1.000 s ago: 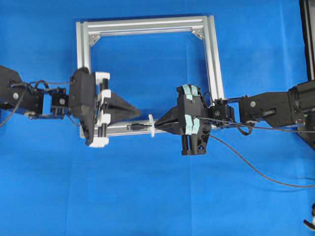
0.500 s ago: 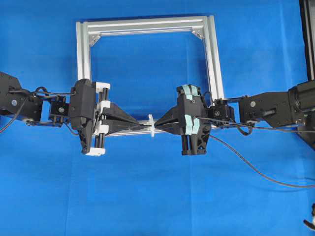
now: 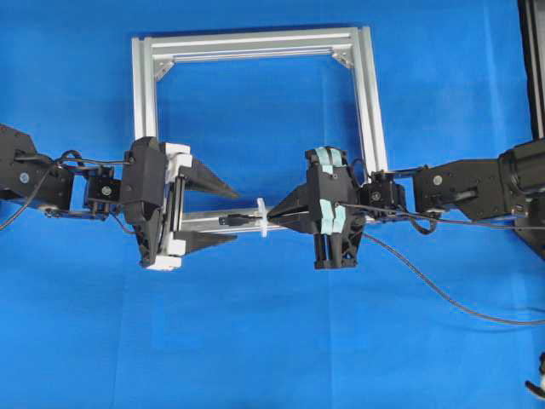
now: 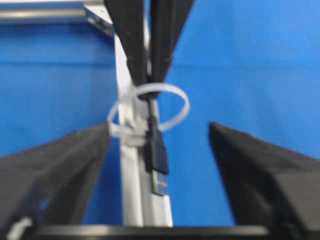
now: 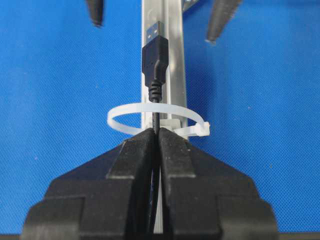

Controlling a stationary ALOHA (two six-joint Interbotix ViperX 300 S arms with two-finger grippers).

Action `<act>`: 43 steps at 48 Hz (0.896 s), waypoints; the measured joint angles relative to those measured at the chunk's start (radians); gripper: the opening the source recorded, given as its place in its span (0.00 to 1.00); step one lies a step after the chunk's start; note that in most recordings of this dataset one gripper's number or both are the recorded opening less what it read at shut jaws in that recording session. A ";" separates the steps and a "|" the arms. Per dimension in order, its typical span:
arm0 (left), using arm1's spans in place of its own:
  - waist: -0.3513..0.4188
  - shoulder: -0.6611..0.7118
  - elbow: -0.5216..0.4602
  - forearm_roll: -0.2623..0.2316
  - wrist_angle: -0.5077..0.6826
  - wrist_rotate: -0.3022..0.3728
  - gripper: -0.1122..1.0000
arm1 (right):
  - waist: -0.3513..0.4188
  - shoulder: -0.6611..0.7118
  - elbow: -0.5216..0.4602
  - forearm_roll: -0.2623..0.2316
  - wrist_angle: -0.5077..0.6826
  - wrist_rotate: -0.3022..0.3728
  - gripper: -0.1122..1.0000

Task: Insert the wire through the string loop located in the center.
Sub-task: 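Move the left gripper to the plug emerging from the loop, then close the left gripper on the USB plug beyond the loop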

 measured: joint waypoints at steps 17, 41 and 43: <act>0.006 0.000 -0.003 0.000 0.017 -0.002 0.93 | 0.000 -0.002 0.000 0.000 -0.002 0.000 0.08; 0.011 0.000 -0.009 0.000 0.046 0.000 0.93 | -0.002 0.000 0.000 0.000 -0.002 -0.002 0.08; 0.011 0.000 -0.015 0.000 0.064 0.000 0.93 | 0.000 -0.002 0.000 0.000 0.000 -0.002 0.08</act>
